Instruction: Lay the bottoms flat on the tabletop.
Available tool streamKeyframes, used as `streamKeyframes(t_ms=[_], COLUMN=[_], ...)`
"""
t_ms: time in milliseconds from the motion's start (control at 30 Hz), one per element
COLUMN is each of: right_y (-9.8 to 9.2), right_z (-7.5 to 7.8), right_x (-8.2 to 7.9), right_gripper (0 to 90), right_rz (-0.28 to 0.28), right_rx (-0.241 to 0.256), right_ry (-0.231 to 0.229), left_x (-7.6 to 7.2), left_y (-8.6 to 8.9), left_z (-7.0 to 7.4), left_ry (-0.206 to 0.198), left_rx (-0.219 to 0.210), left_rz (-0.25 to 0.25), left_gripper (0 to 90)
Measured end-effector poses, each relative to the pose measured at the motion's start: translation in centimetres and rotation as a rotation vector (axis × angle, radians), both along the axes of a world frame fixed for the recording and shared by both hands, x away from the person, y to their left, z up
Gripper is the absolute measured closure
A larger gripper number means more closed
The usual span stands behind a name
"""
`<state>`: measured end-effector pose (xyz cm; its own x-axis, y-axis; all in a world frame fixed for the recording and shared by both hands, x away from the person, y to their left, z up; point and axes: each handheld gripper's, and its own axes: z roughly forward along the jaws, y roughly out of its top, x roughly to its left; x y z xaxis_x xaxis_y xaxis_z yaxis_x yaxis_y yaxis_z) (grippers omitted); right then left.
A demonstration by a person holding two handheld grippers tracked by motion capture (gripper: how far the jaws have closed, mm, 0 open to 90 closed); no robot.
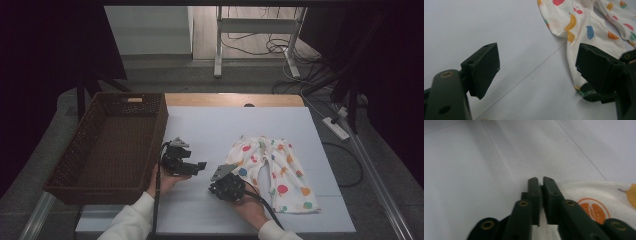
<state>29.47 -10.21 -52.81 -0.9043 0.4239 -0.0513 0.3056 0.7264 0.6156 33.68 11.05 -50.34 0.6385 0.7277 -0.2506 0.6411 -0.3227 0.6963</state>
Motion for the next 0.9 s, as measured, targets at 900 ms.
streamKeyframes(t_ms=[900], right_y=[-3.3], right_z=[2.8], right_x=[-3.5], right_gripper=[59.0], right_rz=[0.065], right_rx=[0.179], right_ry=[0.016], left_x=[0.1], left_y=[0.0], left_z=[-0.2], left_ry=[0.005], left_rx=[0.005], left_rz=[-0.001], left_gripper=[18.5])
